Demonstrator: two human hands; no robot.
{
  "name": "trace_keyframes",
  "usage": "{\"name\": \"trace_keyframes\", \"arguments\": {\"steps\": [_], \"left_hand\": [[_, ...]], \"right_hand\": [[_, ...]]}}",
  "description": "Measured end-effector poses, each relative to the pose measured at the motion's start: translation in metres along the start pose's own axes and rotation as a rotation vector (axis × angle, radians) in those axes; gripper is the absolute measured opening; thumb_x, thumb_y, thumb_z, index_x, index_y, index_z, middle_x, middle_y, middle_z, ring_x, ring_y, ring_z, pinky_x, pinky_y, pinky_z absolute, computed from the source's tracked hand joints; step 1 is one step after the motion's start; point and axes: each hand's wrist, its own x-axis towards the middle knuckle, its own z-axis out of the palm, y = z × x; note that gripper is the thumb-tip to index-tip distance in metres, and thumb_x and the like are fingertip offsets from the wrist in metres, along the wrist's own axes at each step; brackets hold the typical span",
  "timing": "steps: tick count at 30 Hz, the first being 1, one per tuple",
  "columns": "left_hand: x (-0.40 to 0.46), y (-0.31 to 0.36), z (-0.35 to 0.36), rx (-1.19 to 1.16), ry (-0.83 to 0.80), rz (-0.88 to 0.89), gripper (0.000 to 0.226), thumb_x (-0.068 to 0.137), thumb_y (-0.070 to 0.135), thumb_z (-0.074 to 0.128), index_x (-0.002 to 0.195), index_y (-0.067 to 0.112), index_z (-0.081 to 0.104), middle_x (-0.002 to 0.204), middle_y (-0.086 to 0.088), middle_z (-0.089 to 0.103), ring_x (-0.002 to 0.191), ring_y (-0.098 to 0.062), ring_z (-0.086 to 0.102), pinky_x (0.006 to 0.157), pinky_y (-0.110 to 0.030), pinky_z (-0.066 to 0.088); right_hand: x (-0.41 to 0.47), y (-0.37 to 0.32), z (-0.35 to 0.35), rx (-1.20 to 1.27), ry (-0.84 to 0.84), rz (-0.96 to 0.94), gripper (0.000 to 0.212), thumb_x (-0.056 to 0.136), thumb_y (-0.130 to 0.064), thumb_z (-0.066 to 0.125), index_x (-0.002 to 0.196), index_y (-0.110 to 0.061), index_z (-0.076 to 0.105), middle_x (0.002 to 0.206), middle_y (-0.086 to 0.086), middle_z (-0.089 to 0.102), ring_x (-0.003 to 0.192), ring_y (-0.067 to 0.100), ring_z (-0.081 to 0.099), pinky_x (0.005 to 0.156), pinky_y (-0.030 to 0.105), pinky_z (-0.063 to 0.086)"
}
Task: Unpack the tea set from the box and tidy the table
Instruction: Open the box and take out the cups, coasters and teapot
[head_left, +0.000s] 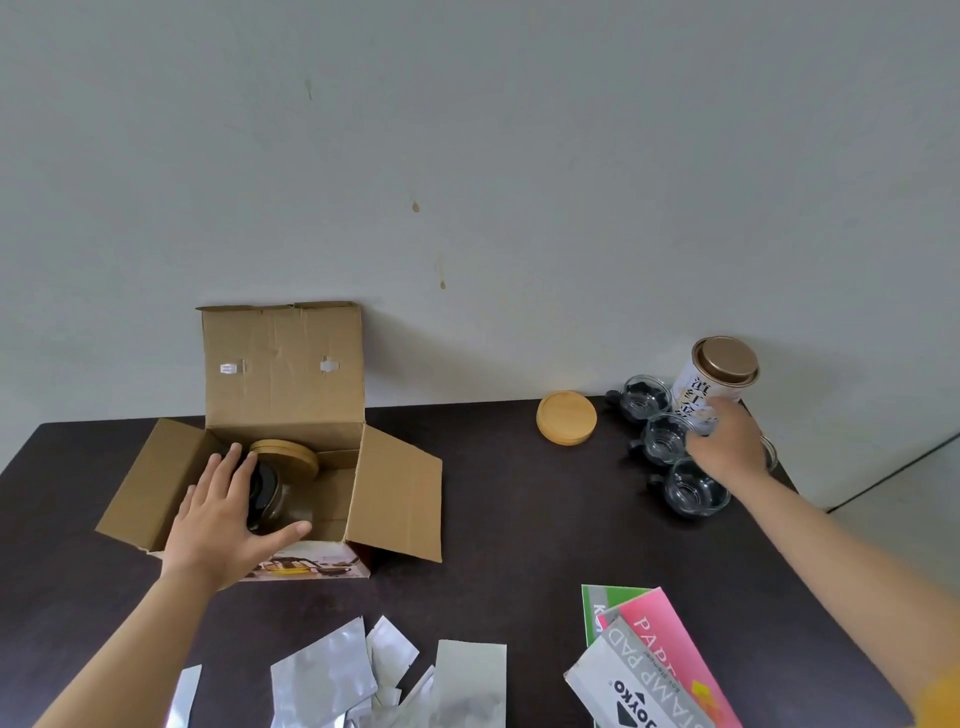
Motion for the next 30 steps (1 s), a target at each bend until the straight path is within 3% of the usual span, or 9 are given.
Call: {"name": "trace_keyframes", "arguments": {"steps": [3,7,11,17,20,22,23,26,30], "left_hand": [[0.001,-0.001,0.001,0.006,-0.009,0.01,0.129,0.052,0.099,0.021,0.149,0.014,0.023,0.159,-0.005,0.013,0.146,-0.027,0.005,0.115,-0.052,0.014],[0.001,0.0,0.002,0.023,-0.042,0.015,0.133,0.05,0.1,0.018,0.151,0.013,0.015,0.16,-0.004,0.002,0.146,-0.024,-0.004,0.116,-0.051,0.012],[-0.002,0.004,-0.003,0.113,-0.075,0.019,0.135,0.049,0.101,0.007,0.151,0.013,0.004,0.159,-0.007,-0.013,0.146,-0.025,-0.011,0.116,-0.048,0.006],[-0.004,0.019,-0.015,0.081,-0.121,-0.013,0.138,0.047,0.1,0.006,0.151,0.009,0.006,0.159,-0.012,-0.001,0.146,-0.03,0.006,0.117,-0.048,0.007],[-0.009,0.033,-0.008,0.066,-0.089,-0.064,0.139,0.049,0.1,0.004,0.149,0.003,0.004,0.158,-0.017,-0.003,0.146,-0.034,-0.004,0.116,-0.048,0.005],[-0.014,0.037,-0.003,0.073,-0.065,-0.075,0.141,0.049,0.099,-0.001,0.148,-0.002,0.001,0.157,-0.021,-0.006,0.145,-0.035,-0.01,0.116,-0.048,0.004],[-0.016,0.037,0.0,0.064,-0.047,-0.08,0.142,0.05,0.099,0.0,0.148,-0.003,0.0,0.156,-0.023,-0.006,0.144,-0.036,-0.011,0.116,-0.047,0.002],[-0.018,0.037,0.004,0.037,0.012,-0.103,0.141,0.054,0.1,0.006,0.147,-0.005,0.003,0.155,-0.024,-0.004,0.143,-0.037,-0.012,0.114,-0.045,-0.003],[-0.016,0.036,0.007,0.047,-0.005,-0.099,0.14,0.054,0.1,0.006,0.146,-0.006,0.001,0.155,-0.025,-0.005,0.143,-0.038,-0.012,0.115,-0.045,-0.003]], "right_hand": [[-0.028,-0.038,0.012,0.063,0.032,-0.156,0.049,0.083,-0.007,0.063,0.13,-0.002,0.054,0.132,0.016,0.055,0.125,0.032,0.048,0.104,0.039,0.037],[-0.074,-0.1,0.036,0.153,-0.03,-0.305,0.037,0.081,-0.005,0.064,0.118,-0.002,0.062,0.12,0.013,0.062,0.116,0.028,0.054,0.097,0.026,0.035],[-0.125,-0.169,0.069,0.218,-0.216,-0.391,0.037,0.088,-0.016,0.062,0.125,-0.01,0.058,0.125,0.003,0.059,0.118,0.017,0.053,0.094,0.02,0.034],[-0.183,-0.267,0.126,0.314,-0.469,-0.469,0.037,0.091,-0.019,0.062,0.127,-0.012,0.057,0.127,0.002,0.06,0.112,0.012,0.059,0.091,0.02,0.045],[-0.196,-0.31,0.151,0.325,-0.612,-0.329,0.027,0.091,-0.023,0.061,0.116,-0.012,0.064,0.112,0.002,0.066,0.102,0.013,0.062,0.091,0.027,0.051],[-0.198,-0.333,0.168,0.292,-0.675,-0.182,0.013,0.09,-0.027,0.059,0.086,-0.015,0.062,0.084,0.004,0.06,0.08,0.017,0.058,0.075,0.031,0.052],[-0.198,-0.342,0.178,0.287,-0.696,-0.096,0.016,0.089,-0.029,0.06,0.083,-0.015,0.058,0.081,0.005,0.057,0.077,0.019,0.056,0.066,0.03,0.049],[-0.194,-0.356,0.202,0.296,-0.773,0.117,0.04,0.087,-0.033,0.065,0.118,-0.009,0.055,0.113,0.011,0.06,0.106,0.025,0.058,0.082,0.028,0.048],[-0.19,-0.363,0.219,0.271,-0.835,0.227,0.063,0.087,-0.044,0.065,0.134,-0.007,0.044,0.136,0.011,0.05,0.126,0.028,0.046,0.097,0.033,0.04]]}}
